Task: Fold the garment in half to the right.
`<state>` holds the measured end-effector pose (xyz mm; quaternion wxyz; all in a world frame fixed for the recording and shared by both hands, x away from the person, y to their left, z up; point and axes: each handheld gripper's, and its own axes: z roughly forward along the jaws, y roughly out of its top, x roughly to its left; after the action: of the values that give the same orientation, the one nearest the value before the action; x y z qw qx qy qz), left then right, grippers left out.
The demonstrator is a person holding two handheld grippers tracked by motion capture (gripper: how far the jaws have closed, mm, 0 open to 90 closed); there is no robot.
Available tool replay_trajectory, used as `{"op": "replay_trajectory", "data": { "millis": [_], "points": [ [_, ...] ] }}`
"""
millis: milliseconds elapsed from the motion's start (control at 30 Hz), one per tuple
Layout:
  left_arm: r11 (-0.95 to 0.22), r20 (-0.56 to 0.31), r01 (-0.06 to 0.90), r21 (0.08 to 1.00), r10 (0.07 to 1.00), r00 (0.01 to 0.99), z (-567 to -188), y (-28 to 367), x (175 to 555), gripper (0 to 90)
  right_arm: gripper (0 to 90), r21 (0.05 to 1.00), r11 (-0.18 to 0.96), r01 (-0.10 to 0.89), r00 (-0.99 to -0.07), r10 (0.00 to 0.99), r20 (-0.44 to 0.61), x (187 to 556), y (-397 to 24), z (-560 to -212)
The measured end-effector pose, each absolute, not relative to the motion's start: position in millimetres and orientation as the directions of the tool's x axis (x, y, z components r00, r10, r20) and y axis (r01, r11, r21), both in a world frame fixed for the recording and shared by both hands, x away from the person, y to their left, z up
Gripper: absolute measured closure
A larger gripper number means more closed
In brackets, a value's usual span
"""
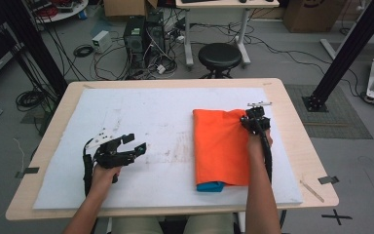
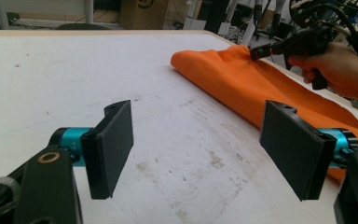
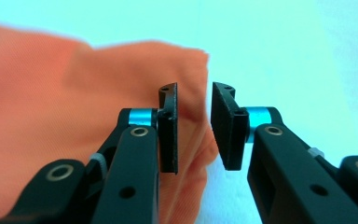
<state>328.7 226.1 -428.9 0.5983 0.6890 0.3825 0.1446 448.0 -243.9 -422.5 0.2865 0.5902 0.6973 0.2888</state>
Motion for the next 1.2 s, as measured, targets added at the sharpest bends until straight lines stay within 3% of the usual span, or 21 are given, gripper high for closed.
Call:
{"op": "replay_trajectory", "data": {
  "millis": [100,200,233,267,300,333,400,467,533,700,767,833,967,1100,1200],
  "points": [
    [0.007,-0.257,0.355,0.935,0.702,0.664,-428.8,226.3,329.2,26.0,56.3,0.766,0.095,0.636,-0.131,0.991,-0.015,448.1,-248.6,-419.1],
    [0.010,-0.255,0.350,0.937,0.704,0.663,-427.9,226.9,329.2,26.1,53.8,0.727,0.113,0.677,-0.138,0.990,-0.026,454.9,-247.2,-424.1],
    [0.009,-0.254,0.349,0.937,0.704,0.663,-427.6,227.4,329.2,26.1,57.6,0.716,0.112,0.689,-0.130,0.991,-0.030,457.1,-246.5,-426.6],
    [0.013,-0.256,0.349,0.937,0.704,0.663,-427.5,227.4,329.2,26.0,73.2,0.707,0.119,0.697,-0.137,0.990,-0.032,458.6,-246.7,-428.4],
    [0.012,-0.257,0.349,0.937,0.702,0.664,-427.4,227.9,329.2,26.0,82.3,0.706,0.131,0.696,-0.142,0.989,-0.043,459.4,-246.3,-429.3],
    [0.011,-0.257,0.350,0.937,0.701,0.665,-427.3,228.2,329.4,26.1,87.4,0.712,0.134,0.689,-0.137,0.989,-0.054,459.7,-246.1,-429.4],
    [0.011,-0.256,0.349,0.937,0.702,0.664,-427.1,228.7,329.9,26.0,88.5,0.714,0.128,0.689,-0.112,0.991,-0.069,461.5,-248.0,-430.5],
    [0.017,-0.258,0.347,0.938,0.701,0.665,-426.9,228.5,329.6,26.1,86.9,0.703,0.100,0.704,-0.095,0.994,-0.047,463.7,-250.2,-435.0],
    [0.011,-0.256,0.348,0.938,0.700,0.666,-426.3,229.0,329.1,26.1,69.7,0.709,0.091,0.700,-0.060,0.996,-0.069,464.1,-250.2,-435.2],
    [0.018,-0.257,0.344,0.939,0.701,0.665,-425.4,228.8,328.7,26.1,61.4,0.794,0.112,0.597,-0.069,0.994,-0.088,456.2,-249.0,-418.0],
    [0.017,-0.257,0.344,0.939,0.700,0.667,-425.3,228.4,328.7,26.0,61.9,0.798,0.150,0.584,-0.112,0.988,-0.104,457.5,-244.2,-413.0],
    [0.015,-0.256,0.343,0.939,0.698,0.669,-425.2,228.3,328.9,26.0,63.5,0.794,0.147,0.591,-0.176,0.983,-0.051,462.9,-239.8,-412.1],
    [0.013,-0.256,0.345,0.939,0.697,0.669,-425.1,228.2,328.5,26.1,63.4,0.733,0.176,0.658,-0.226,0.974,-0.030,480.4,-227.4,-421.0],
    [0.013,-0.250,0.338,0.941,0.702,0.667,-425.2,229.4,327.9,26.1,65.5,0.660,0.160,0.734,-0.186,0.982,-0.031,494.0,-226.9,-437.4],
    [0.012,-0.243,0.330,0.944,0.702,0.670,-424.6,230.9,326.6,26.1,71.1,0.677,0.099,0.729,-0.132,0.991,-0.003,494.2,-233.0,-438.3]
  ]
}}
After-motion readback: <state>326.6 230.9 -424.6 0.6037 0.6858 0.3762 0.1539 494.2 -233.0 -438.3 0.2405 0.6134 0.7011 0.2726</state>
